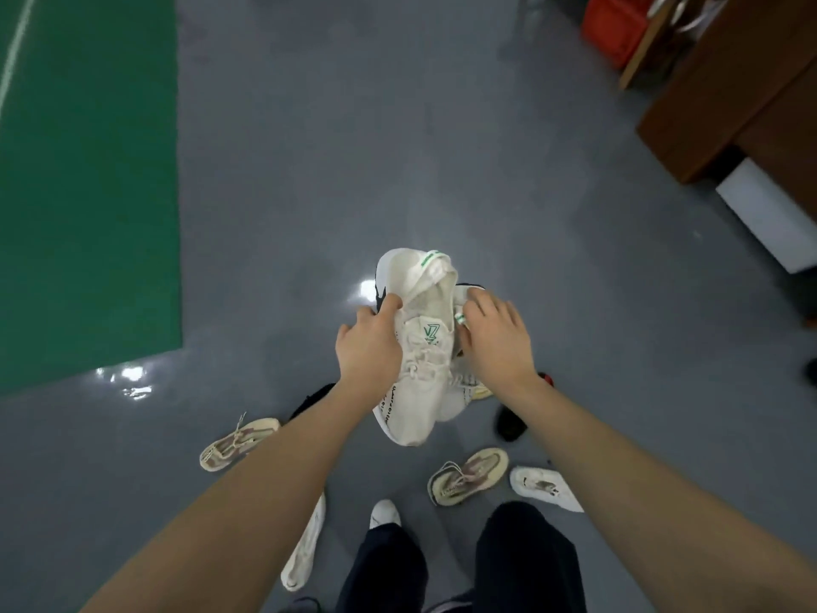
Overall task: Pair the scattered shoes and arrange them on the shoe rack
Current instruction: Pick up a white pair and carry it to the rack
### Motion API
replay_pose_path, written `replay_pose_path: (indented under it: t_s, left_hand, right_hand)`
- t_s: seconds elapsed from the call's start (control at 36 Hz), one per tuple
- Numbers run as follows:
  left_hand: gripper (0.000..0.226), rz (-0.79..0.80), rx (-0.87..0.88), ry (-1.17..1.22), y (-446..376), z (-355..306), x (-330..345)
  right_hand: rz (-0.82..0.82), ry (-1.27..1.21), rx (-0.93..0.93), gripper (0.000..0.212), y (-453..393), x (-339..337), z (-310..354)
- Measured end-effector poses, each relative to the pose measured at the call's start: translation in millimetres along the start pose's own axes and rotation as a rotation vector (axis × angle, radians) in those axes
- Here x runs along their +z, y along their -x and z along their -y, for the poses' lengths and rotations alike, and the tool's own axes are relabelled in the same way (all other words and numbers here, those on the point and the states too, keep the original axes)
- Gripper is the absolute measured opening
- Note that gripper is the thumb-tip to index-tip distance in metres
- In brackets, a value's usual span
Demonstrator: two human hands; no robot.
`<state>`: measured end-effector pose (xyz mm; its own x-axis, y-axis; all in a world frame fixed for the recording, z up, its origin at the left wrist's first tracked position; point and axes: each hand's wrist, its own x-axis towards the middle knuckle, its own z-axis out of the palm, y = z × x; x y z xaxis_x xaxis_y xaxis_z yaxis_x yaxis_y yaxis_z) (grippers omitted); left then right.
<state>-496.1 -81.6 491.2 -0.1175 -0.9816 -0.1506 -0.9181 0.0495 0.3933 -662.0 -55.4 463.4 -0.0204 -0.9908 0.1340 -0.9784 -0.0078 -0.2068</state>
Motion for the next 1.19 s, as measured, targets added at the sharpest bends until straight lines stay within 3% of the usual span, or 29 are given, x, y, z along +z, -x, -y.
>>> replay_pose_path:
  t_s: [0.22,0.42,0.64,0.72,0.81,0.89,1.03,1.11,1.19]
  left_hand:
    - [0.04,0.077,0.177,-0.038,14.2,-104.8,36.1]
    - [0.042,0.109,0.279,-0.084,30.6,-238.8,97.6]
    - [0.038,0.17,0.383,-0.088,60.8,-396.2,160.7]
    - [0.041,0.181,0.447,-0.068,76.6,-458.7,185.0]
    - [0.042,0.199,0.504,-0.091,89.5,-516.2,199.2]
    - [0.041,0.229,0.558,-0.111,99.2,-564.5,211.3]
    - [0.038,0.271,0.633,-0.126,103.2,-629.3,234.0]
    - [0.038,0.28,0.66,-0.126,101.9,-655.5,244.7]
    - [0.039,0.279,0.665,-0.121,94.4,-687.2,256.8]
  right_hand:
    - [-0.096,0.147,0.147,0.02,48.8,-42.3,-104.6]
    - [-0.12,0.242,0.198,0.026,96.5,-81.6,-234.7]
    - [0.093,0.216,0.391,0.019,156.6,-135.9,-381.6]
    - [0.084,0.271,0.409,0.016,183.3,-161.1,-437.3]
    - [0.065,0.349,0.48,0.026,205.5,-179.2,-485.8]
    - [0.137,0.347,0.556,0.009,225.9,-192.7,-526.3]
    - [0.093,0.427,0.69,0.008,244.1,-210.6,-591.6]
    - [0.003,0.456,0.732,0.019,247.6,-219.6,-620.2]
    - [-0.085,0.49,0.704,0.019,244.3,-231.4,-653.1]
